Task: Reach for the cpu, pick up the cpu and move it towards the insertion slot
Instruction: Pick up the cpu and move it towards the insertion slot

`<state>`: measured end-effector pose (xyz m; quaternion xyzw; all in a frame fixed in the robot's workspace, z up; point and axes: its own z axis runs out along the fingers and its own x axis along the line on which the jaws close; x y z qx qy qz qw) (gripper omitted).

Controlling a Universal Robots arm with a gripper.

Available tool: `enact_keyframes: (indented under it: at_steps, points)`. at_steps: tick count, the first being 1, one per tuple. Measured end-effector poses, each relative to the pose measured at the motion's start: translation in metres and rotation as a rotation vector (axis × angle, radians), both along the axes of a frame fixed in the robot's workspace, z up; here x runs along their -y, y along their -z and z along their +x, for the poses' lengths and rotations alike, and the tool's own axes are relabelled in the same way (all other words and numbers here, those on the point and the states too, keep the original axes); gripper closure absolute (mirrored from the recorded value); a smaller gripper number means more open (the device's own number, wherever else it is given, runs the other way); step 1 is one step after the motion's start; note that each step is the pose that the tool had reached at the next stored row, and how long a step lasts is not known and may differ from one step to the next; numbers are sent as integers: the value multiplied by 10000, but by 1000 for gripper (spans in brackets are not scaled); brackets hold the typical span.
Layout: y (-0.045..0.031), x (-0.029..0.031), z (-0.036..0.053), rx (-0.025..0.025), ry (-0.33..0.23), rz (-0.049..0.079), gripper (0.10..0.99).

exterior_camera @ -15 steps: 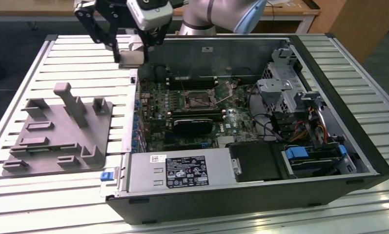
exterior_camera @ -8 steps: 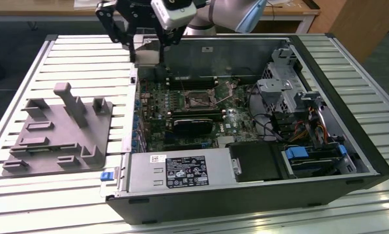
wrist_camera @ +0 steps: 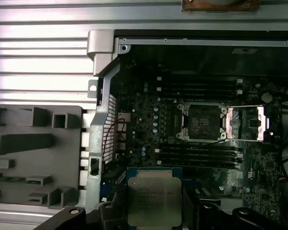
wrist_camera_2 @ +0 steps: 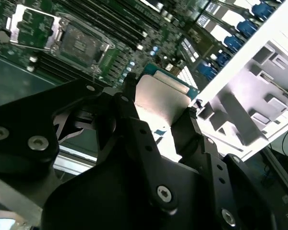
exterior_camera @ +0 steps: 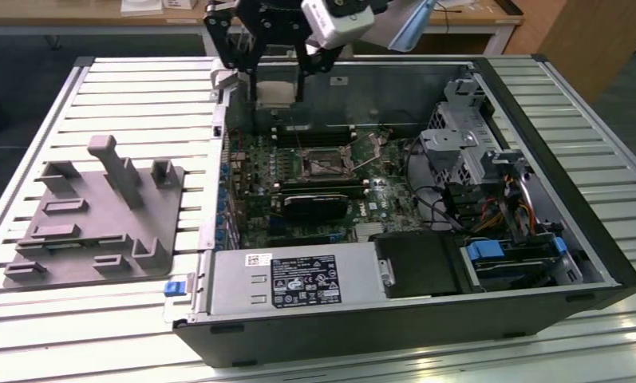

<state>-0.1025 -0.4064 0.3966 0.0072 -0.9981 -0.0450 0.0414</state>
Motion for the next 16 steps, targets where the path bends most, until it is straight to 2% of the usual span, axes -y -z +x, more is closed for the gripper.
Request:
enact_keyframes:
  at_steps: [6,10,11,12,16]
  points:
    - [-1,0,258,-58,-2,-1,545]
    - [4,-1,272,-45,-1,-49,545]
    - [8,-1,272,-2,0,-60,545]
    - [13,-1,272,68,-1,-64,545]
    - [36,-1,272,382,1,-64,545]
